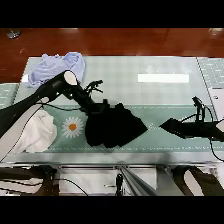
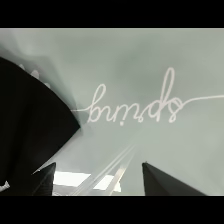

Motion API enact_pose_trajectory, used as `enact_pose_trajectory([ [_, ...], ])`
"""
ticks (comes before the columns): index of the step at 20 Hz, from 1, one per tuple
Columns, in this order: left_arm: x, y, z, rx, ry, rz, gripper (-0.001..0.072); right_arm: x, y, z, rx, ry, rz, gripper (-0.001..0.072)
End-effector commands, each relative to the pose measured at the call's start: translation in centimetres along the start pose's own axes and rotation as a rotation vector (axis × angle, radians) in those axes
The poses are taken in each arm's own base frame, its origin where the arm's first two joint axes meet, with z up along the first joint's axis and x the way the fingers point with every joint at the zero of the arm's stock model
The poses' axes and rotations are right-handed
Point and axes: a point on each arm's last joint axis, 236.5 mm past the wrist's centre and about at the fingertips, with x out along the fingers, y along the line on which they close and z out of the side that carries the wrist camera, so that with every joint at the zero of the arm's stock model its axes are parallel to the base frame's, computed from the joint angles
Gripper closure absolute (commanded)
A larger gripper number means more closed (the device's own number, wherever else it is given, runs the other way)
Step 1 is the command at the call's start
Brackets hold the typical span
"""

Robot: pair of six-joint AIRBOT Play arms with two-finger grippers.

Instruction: Fold the shirts.

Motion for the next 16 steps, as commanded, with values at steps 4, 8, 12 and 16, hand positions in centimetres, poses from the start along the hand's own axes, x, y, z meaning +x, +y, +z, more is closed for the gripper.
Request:
enact_pose_trajectory([
  [4,-4.0,-0.8,7.0,0.07,-0.203,0.045,0.068,0.5,0.1,-1.8,0.014,0.062,0.019,0.0091],
  [8,-7.1,0.0,8.8,0.032,-0.287,0.044,0.068,1.4,2.2,-3.2,-0.005,0.103,0.086,0.0091],
  [12,-7.2,0.2,8.9,0.028,-0.288,0.045,0.068,3.1,3.4,-2.1,-0.078,0.017,0.027,0.0091],
  [16,-7.1,0.2,8.9,0.028,-0.287,0.045,0.068,3.9,3.4,1.0,-0.032,-0.079,0.016,0.0091],
])
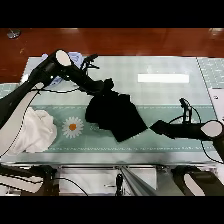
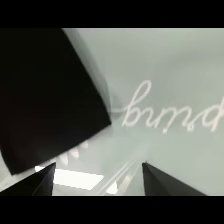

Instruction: Fold the shirts.

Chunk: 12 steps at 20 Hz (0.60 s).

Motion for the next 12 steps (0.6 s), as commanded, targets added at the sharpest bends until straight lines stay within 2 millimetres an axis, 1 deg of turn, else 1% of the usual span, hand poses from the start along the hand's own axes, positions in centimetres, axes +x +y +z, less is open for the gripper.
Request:
enact_pose_trajectory([
  [1,-0.1,0.0,0.2,0.0,-0.007,0.001,0.068,1.4,-0.5,2.4,0.041,-0.047,-0.029,0.0091],
  [2,-0.1,0.0,0.2,0.0,-0.007,0.001,0.068,2.2,-0.5,2.2,0.047,-0.004,-0.031,0.0091],
  [3,-0.1,0.0,0.2,0.0,-0.007,0.001,0.068,3.2,-0.1,2.0,0.044,0.044,-0.016,0.0091],
  [6,-0.1,0.1,0.2,-0.001,-0.008,0.001,0.068,6.2,2.0,1.8,0.048,0.149,0.051,0.009],
  [10,-0.1,0.0,0.3,-0.001,-0.01,0.001,0.068,9.8,4.6,2.7,0.022,0.234,0.072,0.0091],
  [12,-0.1,0.0,0.0,-0.001,0.0,-0.001,0.0679,10.9,6.1,3.2,-0.014,0.263,0.081,0.0091],
])
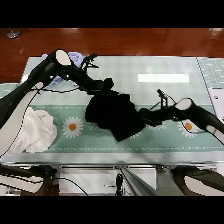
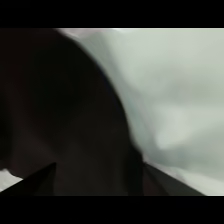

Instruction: Fold the shirts.

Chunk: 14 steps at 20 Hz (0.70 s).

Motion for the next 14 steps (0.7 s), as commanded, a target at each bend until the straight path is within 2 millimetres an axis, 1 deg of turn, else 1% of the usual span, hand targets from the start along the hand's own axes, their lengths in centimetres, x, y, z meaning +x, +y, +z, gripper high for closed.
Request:
enact_pose_trajectory([
  [1,-0.1,0.0,-0.3,0.0,0.012,-0.002,0.0679,2.7,2.3,1.1,-0.061,0.061,0.009,0.0096],
  [2,-0.1,0.0,-0.3,0.0,0.012,-0.003,0.0679,2.9,3.1,1.3,-0.093,0.068,0.015,0.0223],
  [3,-0.1,0.0,-0.3,0.0,0.012,-0.003,0.0679,2.8,4.1,1.5,-0.133,0.062,0.024,0.0521],
  [4,-0.2,-0.1,-0.3,-0.001,0.012,-0.005,0.0679,2.6,4.9,1.8,-0.168,0.056,0.033,0.0687],
  [5,-0.4,-0.6,-0.2,-0.004,0.007,-0.022,0.0679,2.0,5.8,2.0,-0.2,0.061,0.048,0.0691],
  [6,-1.0,-1.5,0.3,-0.015,-0.018,-0.062,0.068,1.1,6.7,2.6,-0.234,0.062,0.055,0.0691],
  [7,-2.1,-2.9,1.3,-0.002,-0.07,-0.119,0.068,-0.2,7.9,4.0,-0.264,0.042,0.061,0.0691],
  [8,-3.8,-4.6,2.7,0.01,-0.131,-0.177,0.0679,-2.0,9.6,5.7,-0.296,0.009,0.072,0.0691],
  [9,-6.4,-6.4,4.2,0.025,-0.204,-0.228,0.068,-4.7,11.9,7.7,-0.35,-0.041,0.081,0.0691],
  [10,-9.4,-8.2,5.6,0.073,-0.281,-0.255,0.068,-8.0,14.4,9.7,-0.405,-0.115,0.082,0.0691],
  [11,-12.9,-9.8,6.7,0.129,-0.364,-0.255,0.068,-12.0,17.0,11.7,-0.466,-0.217,0.073,0.0691],
  [12,-16.6,-11.5,7.6,0.186,-0.448,-0.25,0.068,-17.1,20.0,13.4,-0.528,-0.343,0.061,0.0691],
  [13,-20.8,-13.4,8.1,0.251,-0.543,-0.242,0.068,-22.4,23.0,14.3,-0.596,-0.472,0.051,0.0691],
  [14,-24.8,-15.3,8.2,0.312,-0.63,-0.234,0.068,-27.5,25.7,14.2,-0.657,-0.59,0.049,0.0691],
])
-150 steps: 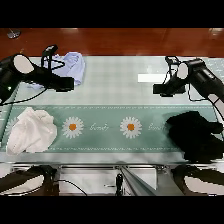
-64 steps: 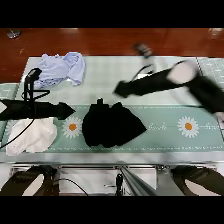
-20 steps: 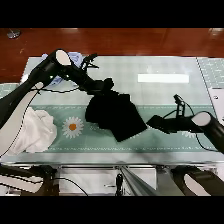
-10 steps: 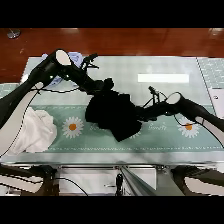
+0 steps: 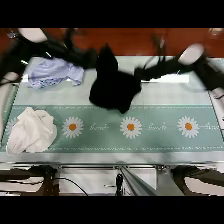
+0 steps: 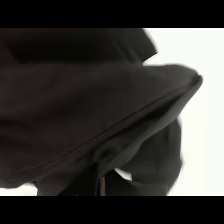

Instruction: Fold the shirts.

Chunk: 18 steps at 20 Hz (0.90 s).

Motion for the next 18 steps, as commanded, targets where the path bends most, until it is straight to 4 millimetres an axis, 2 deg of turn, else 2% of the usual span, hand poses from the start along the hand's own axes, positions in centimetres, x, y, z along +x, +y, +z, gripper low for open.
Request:
enact_pose_trajectory([
  [1,-10.0,-8.9,6.7,0.227,-0.278,-0.036,0.068,-15.3,7.6,9.8,-0.232,-0.357,-0.089,0.0691],
  [2,-13.1,-11.4,7.8,0.297,-0.35,-0.024,0.068,-19.8,10.4,10.9,-0.294,-0.46,-0.088,0.0691],
  [3,-15.7,-13.0,8.2,0.355,-0.407,0.013,0.068,-24.5,13.3,11.2,-0.348,-0.567,-0.072,0.0691],
  [5,-20.1,-14.4,7.9,0.404,-0.496,0.131,0.068,-31.5,17.1,9.5,-0.437,-0.718,-0.071,0.0691],
  [7,-23.6,-15.5,6.8,0.426,-0.554,0.229,0.068,-36.6,19.6,6.3,-0.513,-0.791,-0.081,0.0691],
  [9,-26.5,-18.7,5.0,0.481,-0.606,0.228,0.068,-40.4,21.6,3.0,-0.588,-0.843,-0.089,0.0691],
  [12,-29.6,-22.8,1.4,0.553,-0.641,0.218,0.068,-43.8,22.7,-0.6,-0.628,-0.889,-0.109,0.0691],
  [14,-30.3,-24.2,-0.9,0.579,-0.622,0.211,0.068,-44.7,23.0,-2.2,-0.645,-0.89,-0.121,0.0691],
  [16,-30.2,-24.2,-3.0,0.579,-0.566,0.218,0.068,-44.8,22.9,-2.9,-0.646,-0.878,-0.127,0.0691],
  [18,-28.4,-22.2,-4.3,0.504,-0.486,0.217,0.068,-42.7,21.6,-3.2,-0.611,-0.794,-0.133,0.0691],
])
